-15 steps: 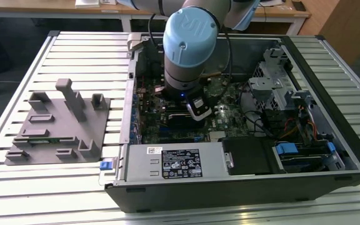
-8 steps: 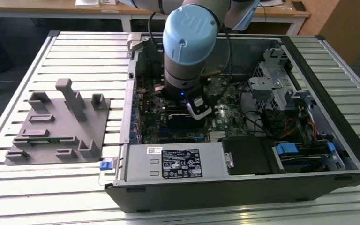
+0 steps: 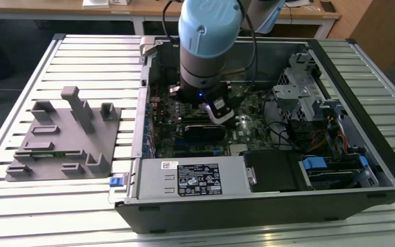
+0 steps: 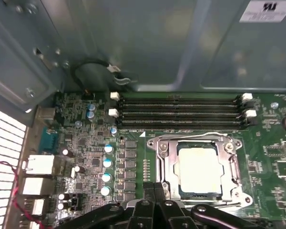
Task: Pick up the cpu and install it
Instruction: 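Install the second cpu locking lever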
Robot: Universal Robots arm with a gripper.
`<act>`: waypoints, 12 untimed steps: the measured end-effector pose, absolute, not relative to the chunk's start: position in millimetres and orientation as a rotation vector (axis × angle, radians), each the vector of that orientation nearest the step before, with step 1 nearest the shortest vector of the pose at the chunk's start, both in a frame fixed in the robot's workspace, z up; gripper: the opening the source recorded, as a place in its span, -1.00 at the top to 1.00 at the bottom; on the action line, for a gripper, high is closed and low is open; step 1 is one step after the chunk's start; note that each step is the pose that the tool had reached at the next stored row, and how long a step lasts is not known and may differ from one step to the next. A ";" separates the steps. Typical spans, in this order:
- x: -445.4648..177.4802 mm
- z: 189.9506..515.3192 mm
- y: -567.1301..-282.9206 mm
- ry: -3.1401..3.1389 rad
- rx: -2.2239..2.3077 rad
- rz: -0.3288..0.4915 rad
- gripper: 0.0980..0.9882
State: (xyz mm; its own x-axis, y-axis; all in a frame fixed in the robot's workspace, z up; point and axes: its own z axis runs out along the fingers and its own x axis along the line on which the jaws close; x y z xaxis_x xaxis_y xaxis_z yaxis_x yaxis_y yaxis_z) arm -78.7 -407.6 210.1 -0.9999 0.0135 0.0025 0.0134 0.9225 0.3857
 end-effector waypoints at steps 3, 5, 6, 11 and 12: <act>-78.7 215.1 -407.6 3.080 0.022 0.618 0.95; -78.7 217.7 -407.6 3.080 0.022 0.618 0.95; -78.7 219.3 -407.6 3.080 0.022 0.618 0.95; -78.6 223.2 -407.6 3.080 0.022 0.618 0.95; -78.6 223.9 -407.6 3.080 0.022 0.618 0.95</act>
